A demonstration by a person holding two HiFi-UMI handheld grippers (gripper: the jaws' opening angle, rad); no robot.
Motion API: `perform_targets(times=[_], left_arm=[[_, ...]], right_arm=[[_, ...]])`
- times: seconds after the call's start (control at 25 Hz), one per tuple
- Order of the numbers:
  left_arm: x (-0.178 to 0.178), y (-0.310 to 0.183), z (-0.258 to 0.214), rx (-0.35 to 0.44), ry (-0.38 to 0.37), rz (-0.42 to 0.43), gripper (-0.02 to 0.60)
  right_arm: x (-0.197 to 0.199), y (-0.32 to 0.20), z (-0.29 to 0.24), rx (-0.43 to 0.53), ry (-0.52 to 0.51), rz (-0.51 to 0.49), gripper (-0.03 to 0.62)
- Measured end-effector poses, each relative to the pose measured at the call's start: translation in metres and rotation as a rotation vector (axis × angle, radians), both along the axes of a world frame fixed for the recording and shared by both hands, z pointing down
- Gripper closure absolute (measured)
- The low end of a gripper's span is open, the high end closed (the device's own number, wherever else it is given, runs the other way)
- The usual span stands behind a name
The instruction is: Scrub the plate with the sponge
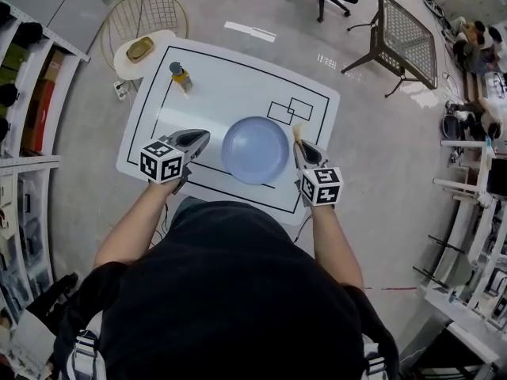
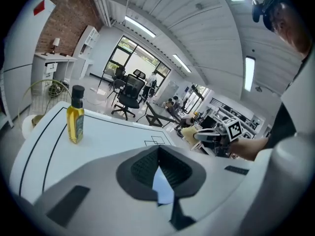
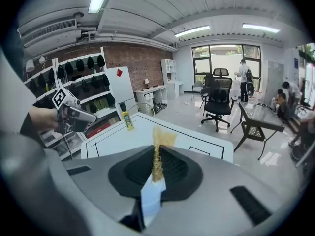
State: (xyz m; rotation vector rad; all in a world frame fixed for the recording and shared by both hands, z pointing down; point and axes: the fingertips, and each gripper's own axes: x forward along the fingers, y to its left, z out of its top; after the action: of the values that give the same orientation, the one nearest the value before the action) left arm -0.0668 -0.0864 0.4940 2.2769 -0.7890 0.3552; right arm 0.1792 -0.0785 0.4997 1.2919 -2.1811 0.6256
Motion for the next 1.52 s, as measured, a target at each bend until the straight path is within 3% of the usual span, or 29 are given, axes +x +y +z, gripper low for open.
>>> perform_targets(times=[0.68, 1.08, 1.52], left_arm=[[0.007, 0.02, 0.088, -0.249, 0.015, 0.061, 0.572], [0.015, 0.041, 0.133, -0.376, 0.017, 0.094, 0.549], [0.032, 0.053, 0.174, -0.498, 0.059, 0.089, 0.52]], right_arm=[[-0.056, -0.004, 0.079, -0.136, 0.085, -0.16, 0.563], [-0.093, 0.017, 0.127, -0.191, 0.185, -0.351, 0.563], [-0.132, 0.027, 0.155, -0.161, 0.265, -0.578, 0.563]])
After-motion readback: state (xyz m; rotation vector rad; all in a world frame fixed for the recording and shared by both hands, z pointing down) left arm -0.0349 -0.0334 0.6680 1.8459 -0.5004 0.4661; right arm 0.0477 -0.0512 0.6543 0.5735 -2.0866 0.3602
